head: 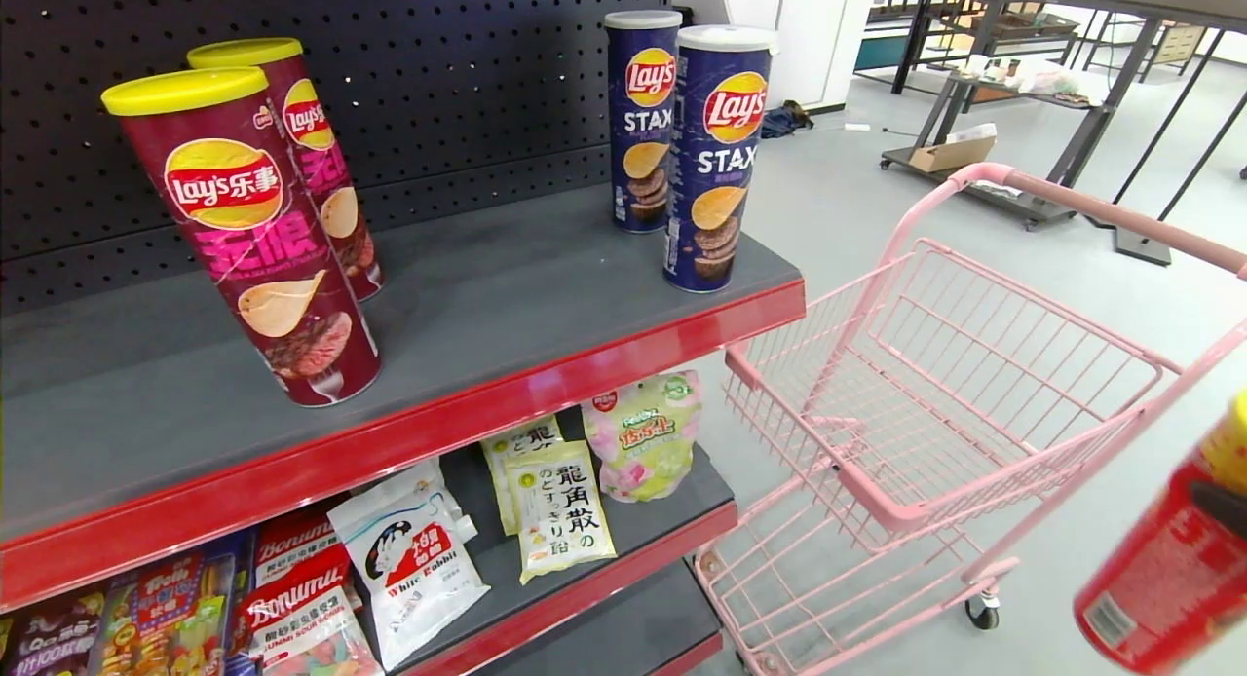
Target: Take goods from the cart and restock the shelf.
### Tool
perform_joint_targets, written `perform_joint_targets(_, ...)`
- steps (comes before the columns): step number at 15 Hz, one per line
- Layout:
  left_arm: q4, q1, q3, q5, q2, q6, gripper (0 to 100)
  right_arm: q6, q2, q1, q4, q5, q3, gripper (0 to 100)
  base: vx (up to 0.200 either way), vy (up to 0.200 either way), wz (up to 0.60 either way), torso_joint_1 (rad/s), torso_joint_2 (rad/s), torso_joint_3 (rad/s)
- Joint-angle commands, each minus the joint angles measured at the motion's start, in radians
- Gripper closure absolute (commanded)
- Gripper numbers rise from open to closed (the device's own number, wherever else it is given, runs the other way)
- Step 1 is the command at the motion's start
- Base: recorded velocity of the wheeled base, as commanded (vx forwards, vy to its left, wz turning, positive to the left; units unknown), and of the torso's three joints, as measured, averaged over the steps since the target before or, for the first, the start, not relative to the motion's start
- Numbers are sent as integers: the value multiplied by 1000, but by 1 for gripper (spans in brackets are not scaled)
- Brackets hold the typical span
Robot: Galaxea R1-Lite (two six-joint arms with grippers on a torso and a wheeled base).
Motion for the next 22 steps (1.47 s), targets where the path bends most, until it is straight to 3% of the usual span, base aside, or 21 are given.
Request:
perform_joint_targets(1, 0, 1, -9, 2, 25, -1, 0, -19, -251, -15, 96, -17, 74, 100, 0, 0, 0, 0, 0, 0)
perform_joint_targets(5, 0, 0, 0, 2, 17, -1, 0, -21, -251, -24, 96, -21, 74, 100, 0, 0, 0, 23, -60, -40)
perform_joint_targets(15, -5, 1, 3, 2, 22, 1, 0, -42, -168, -19, 81, -12, 39, 100, 0, 0, 0, 195, -513, -319)
perform_joint_targets(20, -3, 1, -3, 3, 19, 2, 0, -42, -119, -21, 58, -14, 24, 100, 0, 0, 0, 134, -323, -190)
perform_joint_targets(22, -3, 1, -5, 3, 17, 2, 0, -47, -122, -22, 53, -15, 30, 100, 0, 0, 600, 17, -34, -22)
